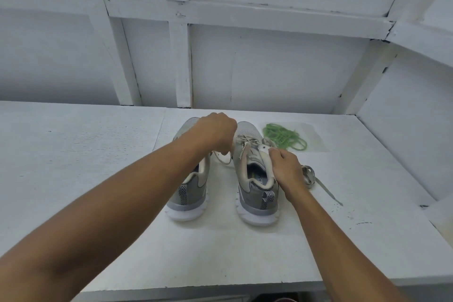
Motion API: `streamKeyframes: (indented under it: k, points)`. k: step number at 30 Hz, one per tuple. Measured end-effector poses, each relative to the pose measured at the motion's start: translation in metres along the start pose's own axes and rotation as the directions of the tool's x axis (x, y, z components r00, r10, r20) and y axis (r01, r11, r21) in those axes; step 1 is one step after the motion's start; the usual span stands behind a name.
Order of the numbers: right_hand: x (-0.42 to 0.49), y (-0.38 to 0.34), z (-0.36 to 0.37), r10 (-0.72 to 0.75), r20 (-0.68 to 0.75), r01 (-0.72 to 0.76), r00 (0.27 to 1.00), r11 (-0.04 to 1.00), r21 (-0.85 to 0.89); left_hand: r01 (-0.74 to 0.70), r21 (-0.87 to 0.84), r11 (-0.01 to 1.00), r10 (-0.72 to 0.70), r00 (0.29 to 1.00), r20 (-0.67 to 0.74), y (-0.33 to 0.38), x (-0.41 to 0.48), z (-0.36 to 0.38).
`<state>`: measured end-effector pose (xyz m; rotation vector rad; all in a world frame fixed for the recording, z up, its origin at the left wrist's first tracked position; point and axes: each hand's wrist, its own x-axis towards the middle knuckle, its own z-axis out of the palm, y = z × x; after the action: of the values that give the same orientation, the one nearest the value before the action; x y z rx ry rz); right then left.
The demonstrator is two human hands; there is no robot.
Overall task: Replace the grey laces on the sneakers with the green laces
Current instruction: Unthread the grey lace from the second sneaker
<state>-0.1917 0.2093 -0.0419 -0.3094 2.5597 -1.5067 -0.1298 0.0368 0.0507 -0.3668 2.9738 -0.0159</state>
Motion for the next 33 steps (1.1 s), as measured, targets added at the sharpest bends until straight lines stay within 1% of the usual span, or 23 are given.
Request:
streamKeyframes:
  k: [1, 2, 4, 5, 8, 10, 12, 14, 16, 19, 21, 23, 27, 30, 33]
  points:
    - [0.000, 0.000, 0.000, -0.001, -0.002, 0.001, 1.000, 1.000, 0.003, 0.006, -0.054, 0.998, -0.007, 1.000, -0.029, 0.001, 0.001, 0.001]
    - [0.000, 0.000, 0.000, -0.002, 0.001, 0.002, 1.000, 1.000, 0.005, 0.006, -0.143, 0.990, -0.015, 0.998, -0.060, 0.004, 0.001, 0.003]
    - [0.000, -0.001, -0.002, -0.018, 0.028, 0.018, 0.999, 1.000, 0.009, -0.005, -0.345, 0.939, -0.026, 0.996, -0.086, 0.014, -0.001, 0.006]
    - [0.001, -0.002, -0.004, -0.033, 0.050, 0.033, 0.998, 0.999, 0.001, -0.012, -0.416, 0.909, -0.026, 0.996, -0.086, 0.020, -0.002, 0.010]
    - [0.008, -0.011, -0.012, -0.089, 0.101, 0.095, 0.991, 0.994, -0.061, -0.006, -0.500, 0.866, -0.045, 0.995, -0.091, 0.035, -0.004, 0.029]
    - [0.014, -0.023, -0.016, -0.140, 0.074, 0.147, 0.987, 0.984, -0.104, 0.024, -0.538, 0.842, -0.097, 0.989, -0.108, 0.040, -0.004, 0.043]
    - [0.021, -0.037, -0.020, -0.248, 0.054, 0.254, 0.967, 0.954, -0.157, 0.049, -0.591, 0.805, -0.156, 0.979, -0.132, 0.042, -0.004, 0.053]
    - [0.027, -0.049, -0.020, -0.358, 0.126, 0.380, 0.925, 0.885, -0.271, 0.059, -0.643, 0.763, -0.202, 0.968, -0.150, 0.044, -0.004, 0.060]
    - [0.033, -0.059, -0.017, -0.397, 0.244, 0.462, 0.885, 0.812, -0.357, 0.060, -0.715, 0.697, -0.253, 0.953, -0.166, 0.045, -0.005, 0.063]
    - [0.042, -0.068, -0.009, -0.376, 0.394, 0.539, 0.838, 0.678, -0.500, 0.051, -0.829, 0.556, -0.348, 0.920, -0.178, 0.049, -0.008, 0.069]
    - [0.044, -0.073, -0.004, -0.330, 0.450, 0.556, 0.829, 0.571, -0.604, 0.051, -0.890, 0.454, -0.419, 0.893, -0.163, 0.051, -0.009, 0.073]
    - [0.046, -0.075, 0.001, -0.302, 0.476, 0.562, 0.826, 0.500, -0.659, 0.045, -0.930, 0.364, -0.481, 0.865, -0.146, 0.054, -0.011, 0.076]
    - [0.047, -0.077, 0.013, -0.303, 0.488, 0.575, 0.818, 0.416, -0.705, 0.058, -0.966, 0.253, -0.573, 0.813, -0.102, 0.060, -0.015, 0.077]
    - [0.048, -0.076, 0.019, -0.352, 0.487, 0.593, 0.799, 0.330, -0.734, 0.053, -0.975, 0.217, -0.596, 0.798, -0.090, 0.060, -0.014, 0.078]
    - [0.048, -0.076, 0.022, -0.348, 0.499, 0.591, 0.794, 0.251, -0.767, 0.054, -0.979, 0.195, -0.607, 0.791, -0.077, 0.061, -0.014, 0.078]
